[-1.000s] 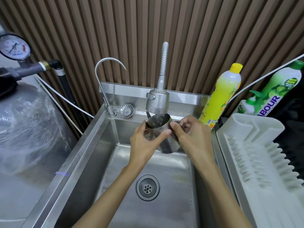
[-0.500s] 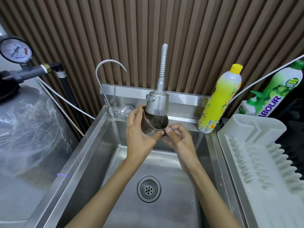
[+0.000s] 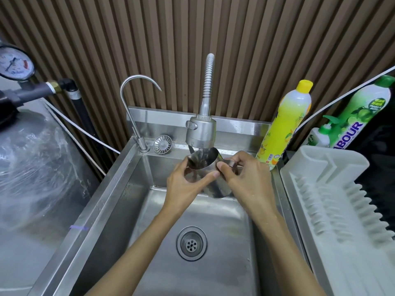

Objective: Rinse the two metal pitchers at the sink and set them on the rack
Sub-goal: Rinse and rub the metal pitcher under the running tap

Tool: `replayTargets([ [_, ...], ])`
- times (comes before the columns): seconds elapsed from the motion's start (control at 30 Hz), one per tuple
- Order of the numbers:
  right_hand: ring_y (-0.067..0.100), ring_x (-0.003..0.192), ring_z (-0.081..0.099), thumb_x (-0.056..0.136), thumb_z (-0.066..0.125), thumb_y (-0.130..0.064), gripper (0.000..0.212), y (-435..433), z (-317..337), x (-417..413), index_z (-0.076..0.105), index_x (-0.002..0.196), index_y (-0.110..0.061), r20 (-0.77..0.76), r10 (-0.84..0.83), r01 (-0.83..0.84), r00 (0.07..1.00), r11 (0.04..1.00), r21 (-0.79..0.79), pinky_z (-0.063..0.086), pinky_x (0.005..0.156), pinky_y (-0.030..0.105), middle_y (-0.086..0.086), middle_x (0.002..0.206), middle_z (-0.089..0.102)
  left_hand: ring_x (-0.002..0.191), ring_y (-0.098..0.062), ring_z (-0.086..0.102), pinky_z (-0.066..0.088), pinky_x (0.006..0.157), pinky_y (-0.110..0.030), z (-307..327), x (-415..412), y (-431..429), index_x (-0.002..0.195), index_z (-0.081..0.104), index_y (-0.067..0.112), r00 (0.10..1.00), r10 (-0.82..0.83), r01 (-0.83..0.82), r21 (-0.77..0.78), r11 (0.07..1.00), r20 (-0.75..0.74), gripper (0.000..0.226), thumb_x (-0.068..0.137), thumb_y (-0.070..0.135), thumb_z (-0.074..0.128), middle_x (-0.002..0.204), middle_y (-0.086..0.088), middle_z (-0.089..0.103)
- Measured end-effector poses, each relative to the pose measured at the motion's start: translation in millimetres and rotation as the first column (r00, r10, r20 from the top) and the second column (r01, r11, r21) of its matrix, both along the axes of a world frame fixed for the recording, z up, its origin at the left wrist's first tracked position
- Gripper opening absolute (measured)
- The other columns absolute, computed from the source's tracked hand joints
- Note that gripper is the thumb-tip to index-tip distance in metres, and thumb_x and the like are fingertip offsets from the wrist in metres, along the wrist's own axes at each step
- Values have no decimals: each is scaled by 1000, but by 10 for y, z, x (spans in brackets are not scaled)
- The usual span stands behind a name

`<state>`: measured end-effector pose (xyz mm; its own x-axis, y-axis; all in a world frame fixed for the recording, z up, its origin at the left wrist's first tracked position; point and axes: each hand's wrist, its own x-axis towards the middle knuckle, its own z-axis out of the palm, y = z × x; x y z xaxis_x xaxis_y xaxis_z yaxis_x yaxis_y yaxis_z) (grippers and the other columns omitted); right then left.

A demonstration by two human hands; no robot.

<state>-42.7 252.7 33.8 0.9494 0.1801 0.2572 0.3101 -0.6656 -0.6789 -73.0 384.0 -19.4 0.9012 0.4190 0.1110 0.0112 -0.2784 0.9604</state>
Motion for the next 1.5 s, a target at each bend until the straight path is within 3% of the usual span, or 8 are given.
replayTargets([
  [0.27,6,104,63,87,60,-4,26,65,-297,168,44,71,-16,-196,268,-88,943,771,631,48,91,19,-9,112,64,120,-10,52,44,104,-31,81,148,25,131,47,12,976,87,-85,-18,996,199,91,50,27,86,125,-4,47],
  [0.37,19,112,61,88,59,-5,20,154,-437,201,47,73,-10,-286,396,-12,873,604,797,49,99,37,6,115,64,103,18,45,34,92,-3,162,93,66,129,48,23,965,116,-152,142,978,237,87,51,23,88,112,6,45],
  [0.67,13,65,71,88,62,-18,20,169,-280,78,52,76,-5,-351,270,22,897,764,644,59,55,31,13,85,69,88,-13,56,44,80,-11,237,-25,154,100,65,16,980,199,-199,165,966,16,69,44,49,88,99,-2,51],
  [0.83,27,70,69,80,70,-32,27,88,-75,101,54,64,-17,-223,16,61,975,941,332,58,65,46,9,73,69,76,5,67,51,72,-9,160,-25,102,93,71,23,994,78,-87,-126,988,-78,46,53,38,88,78,15,73],
  [0.97,24,79,62,82,67,-31,23,15,50,28,54,72,-14,-59,-27,34,998,992,123,44,68,30,2,75,64,93,-5,68,49,79,-14,80,8,30,102,68,20,998,-50,42,-241,970,-28,44,62,21,86,94,5,75],
  [1.13,11,92,67,85,64,-9,27,1,-137,108,46,68,-20,-106,120,-56,987,878,475,53,82,20,-5,106,69,112,-14,61,48,95,-18,107,131,-39,124,52,4,985,34,14,-275,961,172,75,57,-1,85,123,-12,59],
  [1.33,21,116,60,85,63,-13,17,149,-427,225,52,72,-15,-195,458,-76,867,510,857,51,96,36,0,117,66,109,15,47,35,92,-4,253,90,48,110,45,51,946,88,-83,-29,996,311,79,48,20,83,113,19,43],
  [1.5,23,86,70,89,59,-11,14,206,-439,148,52,77,-7,-276,447,-27,851,562,827,60,71,35,4,81,71,91,6,48,38,84,-4,344,-8,130,114,60,22,964,179,-212,160,964,197,74,46,23,91,101,3,42],
])
